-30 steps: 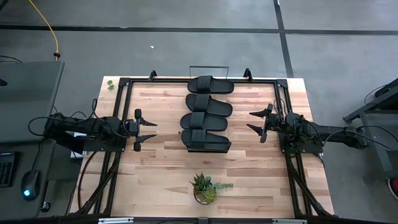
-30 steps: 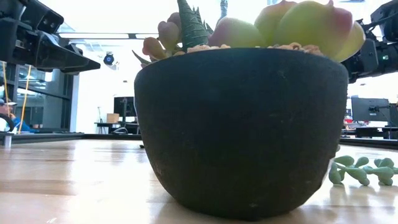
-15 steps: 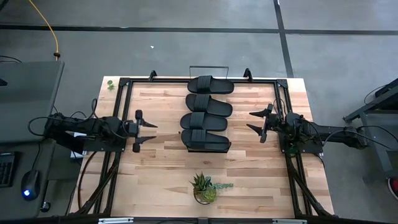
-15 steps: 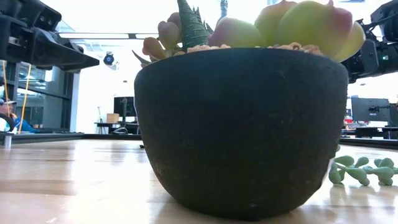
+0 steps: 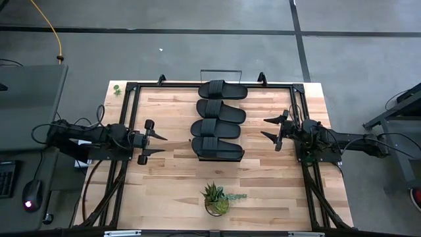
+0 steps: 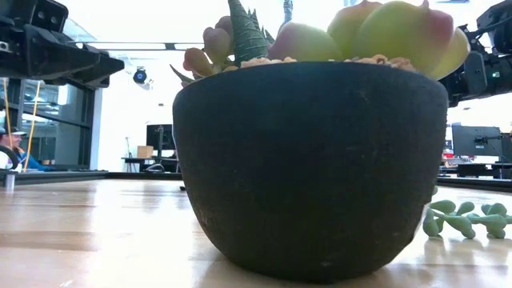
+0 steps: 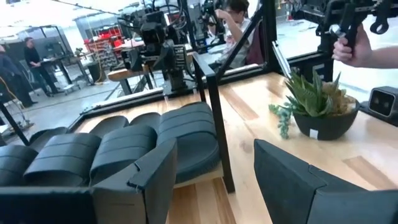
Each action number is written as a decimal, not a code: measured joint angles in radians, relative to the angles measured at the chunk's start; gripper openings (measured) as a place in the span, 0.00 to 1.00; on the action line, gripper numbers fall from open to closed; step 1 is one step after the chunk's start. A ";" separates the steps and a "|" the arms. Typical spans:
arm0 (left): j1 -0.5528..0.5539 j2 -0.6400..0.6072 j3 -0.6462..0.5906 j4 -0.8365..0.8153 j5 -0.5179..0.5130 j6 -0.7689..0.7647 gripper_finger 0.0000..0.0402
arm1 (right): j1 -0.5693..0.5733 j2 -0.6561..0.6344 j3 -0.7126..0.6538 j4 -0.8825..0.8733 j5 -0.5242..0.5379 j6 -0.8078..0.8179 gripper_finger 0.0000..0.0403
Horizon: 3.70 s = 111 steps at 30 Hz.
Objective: Pick and place slides into the shelf
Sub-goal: Return to Home Position
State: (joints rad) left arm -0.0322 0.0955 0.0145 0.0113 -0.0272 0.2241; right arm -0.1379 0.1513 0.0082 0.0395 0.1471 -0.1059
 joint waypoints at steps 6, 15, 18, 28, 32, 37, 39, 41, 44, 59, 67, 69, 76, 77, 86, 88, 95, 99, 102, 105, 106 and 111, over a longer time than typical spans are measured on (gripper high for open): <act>0.000 0.000 -0.001 0.001 0.001 0.000 0.49 | 0.000 0.000 0.000 0.000 0.000 0.000 0.65; 0.000 0.000 -0.002 0.001 0.009 0.000 0.49 | 0.000 0.000 0.000 0.000 0.000 -0.005 0.65; 0.000 0.000 -0.003 0.000 0.009 0.004 0.49 | 0.000 0.000 0.000 0.000 0.000 -0.007 0.65; -0.001 0.000 -0.003 0.001 0.009 0.005 0.49 | 0.000 0.000 0.000 0.000 0.000 0.053 0.65; -0.001 0.000 -0.003 0.000 0.009 0.005 0.49 | 0.000 0.000 0.000 0.000 0.000 0.106 0.65; -0.001 0.000 -0.003 0.000 0.009 0.006 0.49 | 0.000 0.000 0.000 0.000 0.000 0.103 0.65; -0.001 0.000 -0.003 0.001 0.009 0.007 0.49 | 0.000 0.000 0.000 0.000 0.000 0.106 0.65; -0.001 0.000 -0.003 0.001 0.009 0.006 0.49 | 0.000 0.000 0.000 0.000 0.000 0.106 0.65; -0.001 0.000 -0.003 0.001 0.009 0.006 0.49 | 0.000 0.000 0.000 0.000 0.000 0.106 0.65; -0.001 0.000 -0.003 0.001 0.009 0.006 0.49 | 0.000 0.000 0.000 0.000 0.000 0.106 0.65; -0.001 0.000 -0.003 0.001 0.009 0.006 0.49 | 0.000 0.000 0.000 0.000 0.000 0.106 0.65; -0.001 0.000 -0.003 0.001 0.009 0.006 0.49 | 0.000 0.000 0.000 0.000 0.000 0.106 0.65; -0.001 0.000 -0.003 0.001 0.009 0.006 0.49 | 0.000 0.000 0.000 0.000 0.000 0.106 0.65; -0.001 0.000 -0.003 0.001 0.009 0.006 0.49 | 0.000 0.000 0.000 0.000 0.000 0.106 0.65; -0.001 0.000 -0.003 0.001 0.009 0.006 0.49 | 0.000 0.000 0.000 0.000 0.000 0.106 0.65; -0.001 0.000 -0.003 0.001 0.009 0.006 0.49 | 0.000 0.000 0.000 0.000 0.000 0.106 0.65; -0.001 0.000 -0.003 0.001 0.009 0.006 0.49 | 0.000 0.000 0.000 0.000 0.000 0.106 0.65; -0.001 0.000 -0.003 0.001 0.009 0.006 0.49 | 0.000 0.000 0.000 0.000 0.000 0.106 0.65; -0.001 0.000 -0.003 0.001 0.009 0.006 0.49 | 0.000 0.000 0.000 0.000 0.000 0.106 0.65; -0.001 0.000 -0.003 0.001 0.009 0.006 0.49 | 0.000 0.000 0.000 0.000 0.000 0.106 0.65; -0.001 0.000 -0.003 0.001 0.009 0.006 0.49 | 0.000 0.000 0.000 0.000 0.000 0.106 0.65; -0.001 0.000 -0.003 0.001 0.009 0.006 0.49 | 0.000 0.000 0.000 0.000 0.000 0.106 0.65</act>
State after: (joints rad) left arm -0.0330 0.0959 0.0116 0.0120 -0.0180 0.2298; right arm -0.1376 0.1513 0.0082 0.0395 0.1471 -0.0001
